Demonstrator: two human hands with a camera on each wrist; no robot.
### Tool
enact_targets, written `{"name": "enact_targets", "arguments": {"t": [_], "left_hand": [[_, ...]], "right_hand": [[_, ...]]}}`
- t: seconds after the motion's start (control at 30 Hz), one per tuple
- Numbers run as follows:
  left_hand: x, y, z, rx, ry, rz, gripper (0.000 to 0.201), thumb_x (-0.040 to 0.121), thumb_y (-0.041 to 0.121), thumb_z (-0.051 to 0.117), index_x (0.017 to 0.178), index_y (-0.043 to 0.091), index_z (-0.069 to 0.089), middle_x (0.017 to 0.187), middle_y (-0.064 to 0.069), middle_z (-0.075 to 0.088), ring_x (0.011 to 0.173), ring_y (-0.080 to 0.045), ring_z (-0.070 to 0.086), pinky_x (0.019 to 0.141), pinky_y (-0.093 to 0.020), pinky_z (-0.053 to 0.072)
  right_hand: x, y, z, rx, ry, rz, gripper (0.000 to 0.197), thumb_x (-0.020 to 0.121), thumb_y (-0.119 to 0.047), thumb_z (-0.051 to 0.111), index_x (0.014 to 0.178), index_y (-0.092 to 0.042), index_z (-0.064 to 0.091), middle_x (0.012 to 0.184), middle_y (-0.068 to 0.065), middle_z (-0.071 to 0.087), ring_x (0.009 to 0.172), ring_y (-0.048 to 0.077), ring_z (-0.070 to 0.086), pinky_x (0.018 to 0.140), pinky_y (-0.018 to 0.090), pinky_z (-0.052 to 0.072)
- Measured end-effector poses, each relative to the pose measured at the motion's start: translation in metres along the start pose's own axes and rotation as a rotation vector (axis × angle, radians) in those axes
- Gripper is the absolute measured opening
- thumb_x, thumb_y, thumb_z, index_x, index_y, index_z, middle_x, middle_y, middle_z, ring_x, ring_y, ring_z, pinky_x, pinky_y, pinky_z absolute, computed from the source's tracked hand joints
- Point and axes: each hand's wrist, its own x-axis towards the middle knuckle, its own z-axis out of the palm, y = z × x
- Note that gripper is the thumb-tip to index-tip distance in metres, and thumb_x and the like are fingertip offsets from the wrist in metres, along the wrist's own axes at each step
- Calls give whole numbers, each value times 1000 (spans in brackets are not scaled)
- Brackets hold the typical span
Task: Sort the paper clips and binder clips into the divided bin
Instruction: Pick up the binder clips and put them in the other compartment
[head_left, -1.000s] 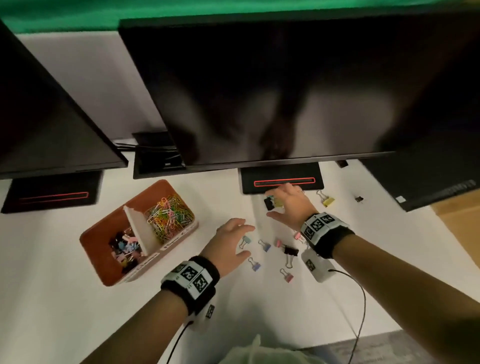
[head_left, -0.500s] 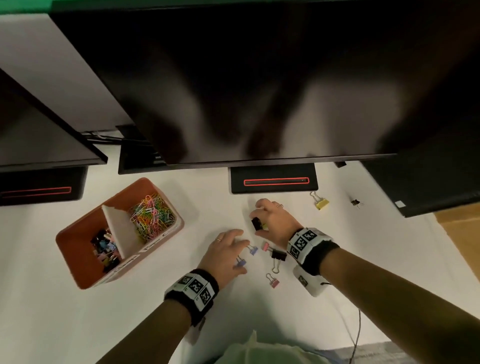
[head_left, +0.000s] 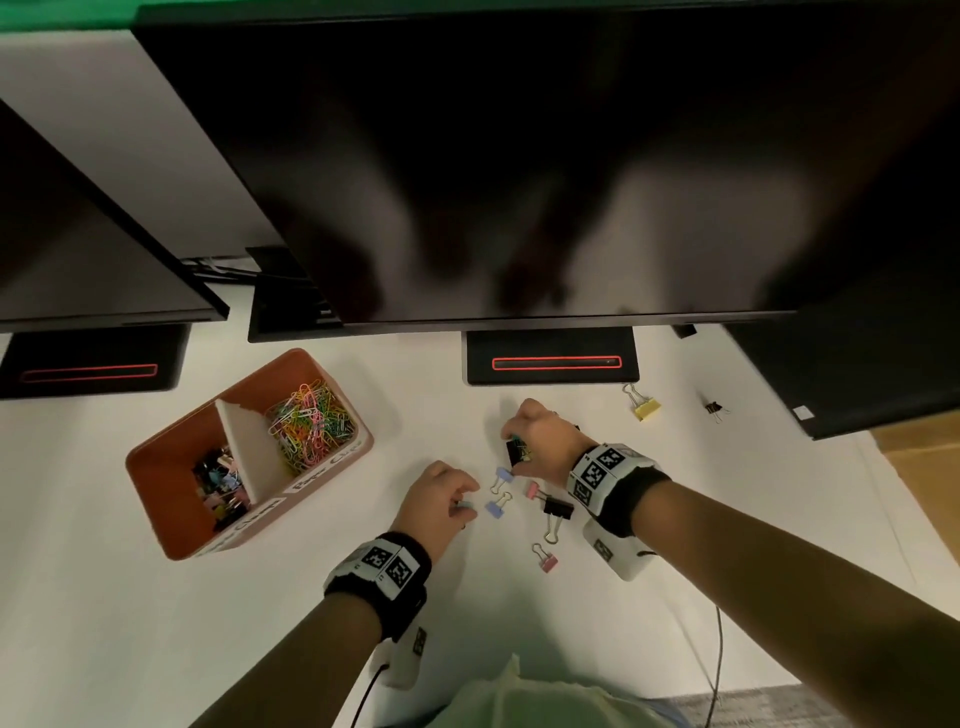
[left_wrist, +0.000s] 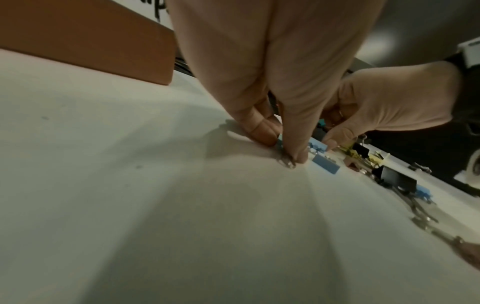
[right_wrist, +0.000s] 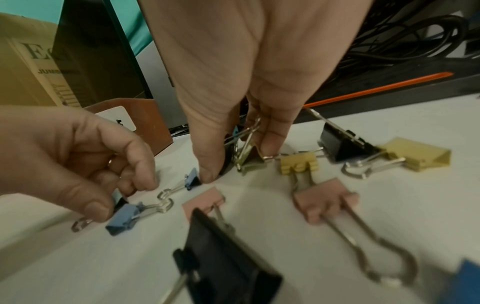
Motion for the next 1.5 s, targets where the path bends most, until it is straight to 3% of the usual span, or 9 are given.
{"name": "enact_targets", "arguments": {"t": [0.2, 0.4, 0.53, 0.6, 0.7, 0.83, 1.03, 1.37, 1.5], "left_hand": [[3, -2, -9, 37, -80, -44, 13, 75, 6, 73, 87, 5, 68, 77, 7, 48, 72, -9, 53, 63, -2, 39], [1, 3, -18, 60, -134, -8, 15, 75, 11, 73, 82, 19, 63, 79, 5, 55, 74, -11, 56, 73, -20, 48], [5, 29, -12, 15, -136, 65, 38, 77, 10, 70, 109, 25, 58, 86, 9, 43, 65, -4, 47, 65, -8, 42], [10, 38, -5, 32, -152, 75, 57, 76, 8, 71, 125, 28, 50, 98, 9, 39, 67, -5, 49, 70, -8, 42], [16, 42, 4, 159, -195, 52, 61, 75, 9, 72, 128, 25, 47, 115, 3, 36, 78, -13, 54, 83, -19, 46], [17, 38, 9, 190, -166, 21, 49, 80, 11, 66, 125, 22, 51, 118, -2, 41, 94, -19, 55, 90, -21, 43], [15, 26, -2, 156, -112, -30, 33, 80, 9, 64, 109, 19, 54, 104, -2, 49, 85, -18, 54, 78, -23, 47], [7, 9, -17, 130, -69, -60, 35, 78, 12, 69, 110, 17, 57, 81, 4, 52, 74, -13, 54, 76, -19, 47], [-4, 2, -26, 51, 2, -67, 34, 77, 11, 70, 109, 18, 59, 75, 13, 51, 71, -8, 55, 69, -5, 42]], "right_hand": [[0, 0, -6, 2, 5, -19, 38, 84, -16, 64, 120, -11, 53, 124, 9, 51, 109, 26, 54, 96, 31, 46], [-8, 5, -17, 43, 99, -71, 42, 85, -17, 65, 125, -13, 54, 127, 6, 50, 114, 22, 51, 98, 24, 39], [-16, 8, -17, 0, 54, -100, 43, 85, -18, 65, 126, -13, 55, 125, 6, 51, 113, 22, 52, 98, 26, 41], [-21, 9, -14, -12, 2, -110, 43, 81, -21, 69, 123, -15, 58, 120, 6, 53, 109, 23, 54, 96, 30, 45], [-30, 12, -7, -10, -63, -114, 41, 80, -27, 70, 119, -18, 61, 115, 5, 54, 101, 23, 55, 89, 32, 46], [-37, 14, 4, -33, -120, -125, 29, 83, -17, 65, 111, -11, 65, 117, 8, 50, 101, 26, 56, 86, 30, 44], [-28, 10, 8, -39, -91, -140, 17, 85, -14, 62, 99, -9, 69, 114, 9, 50, 95, 27, 58, 85, 29, 47], [-23, 3, 14, -102, -75, -182, 14, 85, -11, 58, 95, -8, 66, 115, 8, 52, 89, 26, 59, 79, 29, 50], [-22, -2, 12, -91, -58, -210, 13, 84, -13, 58, 93, -9, 66, 115, 6, 51, 84, 24, 57, 76, 26, 48]]}}
